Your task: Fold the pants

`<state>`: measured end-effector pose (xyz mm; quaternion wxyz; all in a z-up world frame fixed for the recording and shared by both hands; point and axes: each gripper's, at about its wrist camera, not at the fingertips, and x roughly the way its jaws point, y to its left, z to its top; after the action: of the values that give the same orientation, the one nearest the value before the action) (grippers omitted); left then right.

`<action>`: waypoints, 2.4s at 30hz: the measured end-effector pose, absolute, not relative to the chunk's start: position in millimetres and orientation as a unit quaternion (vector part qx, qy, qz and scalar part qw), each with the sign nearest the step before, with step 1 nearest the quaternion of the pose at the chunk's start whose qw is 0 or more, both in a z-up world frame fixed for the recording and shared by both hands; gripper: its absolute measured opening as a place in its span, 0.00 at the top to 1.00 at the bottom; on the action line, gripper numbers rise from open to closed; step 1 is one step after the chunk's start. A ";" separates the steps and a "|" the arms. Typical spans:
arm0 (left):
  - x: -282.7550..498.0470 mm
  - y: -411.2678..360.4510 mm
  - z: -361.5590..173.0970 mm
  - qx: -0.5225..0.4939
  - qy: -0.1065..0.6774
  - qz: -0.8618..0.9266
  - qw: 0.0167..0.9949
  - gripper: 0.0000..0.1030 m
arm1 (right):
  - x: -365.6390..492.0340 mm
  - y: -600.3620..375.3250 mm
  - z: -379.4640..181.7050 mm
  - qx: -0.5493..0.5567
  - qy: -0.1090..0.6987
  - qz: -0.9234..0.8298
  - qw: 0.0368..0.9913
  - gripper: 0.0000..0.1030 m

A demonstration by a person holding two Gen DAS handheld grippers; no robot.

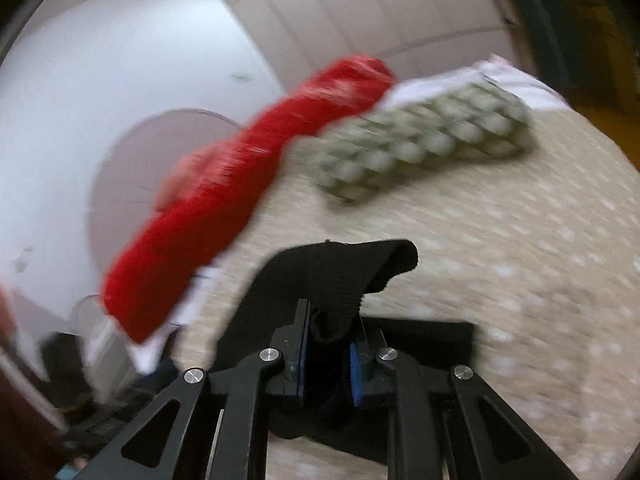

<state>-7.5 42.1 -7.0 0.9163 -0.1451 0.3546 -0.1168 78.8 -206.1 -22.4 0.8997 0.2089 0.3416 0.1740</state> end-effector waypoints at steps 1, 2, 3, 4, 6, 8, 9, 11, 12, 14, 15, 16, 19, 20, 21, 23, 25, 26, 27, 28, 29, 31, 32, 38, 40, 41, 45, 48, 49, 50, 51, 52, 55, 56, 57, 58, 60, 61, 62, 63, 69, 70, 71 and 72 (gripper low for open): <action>-6.6 37.0 -8.8 -0.141 0.359 -0.117 0.915 0.28 | 84.2 -211.6 -36.4 0.199 0.366 0.151 0.896 0.83; -3.3 28.2 -10.4 -0.134 0.363 -0.121 0.914 0.28 | 89.2 -216.6 -50.6 0.192 0.390 0.127 0.891 0.80; 0.4 21.5 -11.5 -0.126 0.366 -0.124 0.914 0.28 | 92.3 -221.0 -61.4 0.190 0.412 0.111 0.884 0.75; 1.9 15.3 -11.3 -0.116 0.368 -0.126 0.914 0.28 | 91.8 -225.5 -64.3 0.196 0.419 0.110 0.880 0.70; 6.0 0.9 -9.1 -0.092 0.365 -0.127 0.918 0.28 | 82.2 -237.1 -54.8 0.213 0.394 0.107 0.888 0.69; 12.8 -8.8 -6.7 -0.078 0.362 -0.126 0.920 0.28 | 71.1 -243.1 -35.2 0.201 0.363 0.084 0.906 0.68; 18.4 -13.9 -5.8 -0.073 0.363 -0.127 0.920 0.28 | 66.5 -242.5 -25.3 0.187 0.351 0.081 0.914 0.68; 26.6 -21.6 -5.0 -0.064 0.365 -0.126 0.920 0.28 | 62.9 -234.4 -12.0 0.167 0.337 0.101 0.921 0.68; 33.4 -27.4 -6.1 -0.055 0.371 -0.122 0.919 0.28 | 63.1 -229.2 -9.7 0.159 0.336 0.114 0.921 0.68; 42.8 -32.7 -9.6 -0.053 0.378 -0.123 0.916 0.28 | 68.3 -216.1 -9.1 0.140 0.339 0.139 0.920 0.68; 48.8 -36.3 -13.4 -0.053 0.386 -0.126 0.912 0.28 | 72.8 -208.5 -13.6 0.129 0.347 0.147 0.917 0.68; 50.0 -38.7 -15.4 -0.051 0.391 -0.125 0.910 0.28 | 76.5 -202.2 -20.9 0.118 0.364 0.149 0.912 0.68; 53.9 -42.3 -27.1 -0.041 0.408 -0.118 0.904 0.28 | 67.4 -182.0 -42.7 0.085 0.405 0.165 0.895 0.68; 53.6 -41.7 -30.3 -0.042 0.410 -0.120 0.903 0.28 | 60.8 -180.6 -45.9 0.076 0.406 0.167 0.895 0.68; 53.4 -40.1 -33.4 -0.045 0.412 -0.122 0.902 0.27 | 49.2 -179.5 -50.9 0.061 0.404 0.164 0.898 0.68; 52.7 -37.8 -38.0 -0.054 0.414 -0.124 0.900 0.21 | 27.0 -184.3 -58.4 0.048 0.397 0.166 0.901 0.68; 53.5 -39.1 -41.7 -0.061 0.418 -0.123 0.898 0.21 | 21.3 -190.1 -62.0 0.052 0.393 0.168 0.903 0.68; 52.9 -40.8 -41.7 -0.060 0.419 -0.122 0.898 0.21 | 23.9 -191.5 -60.8 0.058 0.394 0.169 0.902 0.68; 50.5 -42.6 -40.1 -0.056 0.417 -0.119 0.899 0.21 | 25.8 -194.2 -57.6 0.065 0.395 0.166 0.901 0.68; 47.9 -43.9 -37.5 -0.050 0.413 -0.116 0.902 0.21 | 26.9 -197.8 -51.1 0.074 0.391 0.159 0.903 0.68; 44.2 -43.9 -34.3 -0.045 0.408 -0.113 0.905 0.21 | 27.3 -202.8 -42.1 0.086 0.375 0.154 0.910 0.68; 37.3 -42.9 -29.4 -0.040 0.398 -0.106 0.910 0.21 | 32.4 -208.3 -30.9 0.097 0.352 0.143 0.920 0.68; 34.9 -43.1 -28.8 -0.037 0.395 -0.101 0.912 0.21 | 38.7 -209.2 -28.9 0.094 0.353 0.135 0.921 0.68; 39.6 -51.8 -41.2 -0.030 0.409 -0.098 0.907 0.21 | 84.7 -191.4 -62.4 0.069 0.403 0.106 0.906 0.68; 42.8 -55.6 -43.8 -0.023 0.410 -0.096 0.907 0.21 | 94.1 -190.3 -72.0 0.067 0.398 0.098 0.910 0.68; 44.7 -57.2 -45.0 -0.022 0.410 -0.096 0.907 0.21 | 99.5 -192.0 -74.1 0.076 0.395 0.097 0.911 0.68; 52.7 -60.9 -47.9 -0.028 0.414 -0.098 0.905 0.21 | 120.3 -200.8 -75.3 0.097 0.406 0.105 0.902 0.67; 53.4 -63.0 -47.3 -0.026 0.414 -0.099 0.905 0.21 | 119.4 -201.0 -67.8 0.089 0.414 0.108 0.899 0.67; 53.3 -63.4 -47.0 -0.025 0.413 -0.099 0.905 0.21 | 114.4 -199.7 -64.0 0.083 0.412 0.105 0.901 0.67; 52.8 -63.7 -46.8 -0.024 0.413 -0.098 0.905 0.21 | 106.5 -199.4 -59.4 0.079 0.409 0.104 0.903 0.67; 52.7 -63.7 -46.7 -0.024 0.413 -0.098 0.905 0.21 | 97.5 -198.9 -54.5 0.077 0.404 0.107 0.905 0.67; 52.7 -63.6 -46.8 -0.024 0.413 -0.098 0.905 0.21 | 88.4 -197.5 -51.2 0.074 0.399 0.110 0.907 0.67; 52.5 -62.7 -46.9 -0.030 0.414 -0.098 0.904 0.21 | 60.1 -190.4 -45.4 0.044 0.392 0.112 0.912 0.66; 52.3 -62.8 -46.9 -0.030 0.415 -0.097 0.904 0.21 | 52.3 -187.8 -46.9 0.035 0.396 0.110 0.911 0.66; 51.8 -63.5 -46.9 -0.030 0.415 -0.096 0.904 0.21 | 46.6 -185.7 -49.4 0.026 0.399 0.106 0.910 0.66; 51.4 -63.9 -47.1 -0.030 0.415 -0.096 0.904 0.21 | 40.3 -183.8 -52.4 0.015 0.400 0.102 0.911 0.66; 50.0 -64.9 -47.4 -0.029 0.415 -0.094 0.904 0.21 | 30.8 -181.6 -60.1 0.002 0.398 0.097 0.912 0.65; 49.6 -65.6 -48.0 -0.029 0.416 -0.094 0.904 0.21 | 28.8 -181.7 -64.7 0.004 0.397 0.095 0.913 0.65; 49.5 -66.3 -48.5 -0.030 0.416 -0.092 0.904 0.21 | 29.2 -182.5 -69.0 0.007 0.395 0.094 0.914 0.65; 49.8 -66.5 -48.7 -0.031 0.416 -0.091 0.904 0.21 | 29.6 -183.3 -71.0 0.009 0.392 0.093 0.915 0.64; 40.4 -58.7 -39.9 -0.043 0.421 -0.091 0.901 0.21 | 24.8 -205.0 -53.4 0.068 0.389 0.103 0.913 0.64; 38.6 -56.8 -38.9 -0.045 0.420 -0.091 0.902 0.21 | 23.2 -209.4 -50.1 0.078 0.383 0.102 0.915 0.64; 36.4 -53.3 -37.8 -0.049 0.419 -0.090 0.902 0.21 | 21.6 -215.2 -46.5 0.092 0.376 0.101 0.917 0.64; 35.3 -51.0 -37.8 -0.054 0.421 -0.092 0.901 0.21 | 21.8 -220.3 -45.5 0.104 0.372 0.098 0.917 0.63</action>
<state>35.3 -51.0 -37.8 0.9007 -0.0541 0.4211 -0.0923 21.8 -220.3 -45.5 0.9171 0.1042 0.3722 0.0980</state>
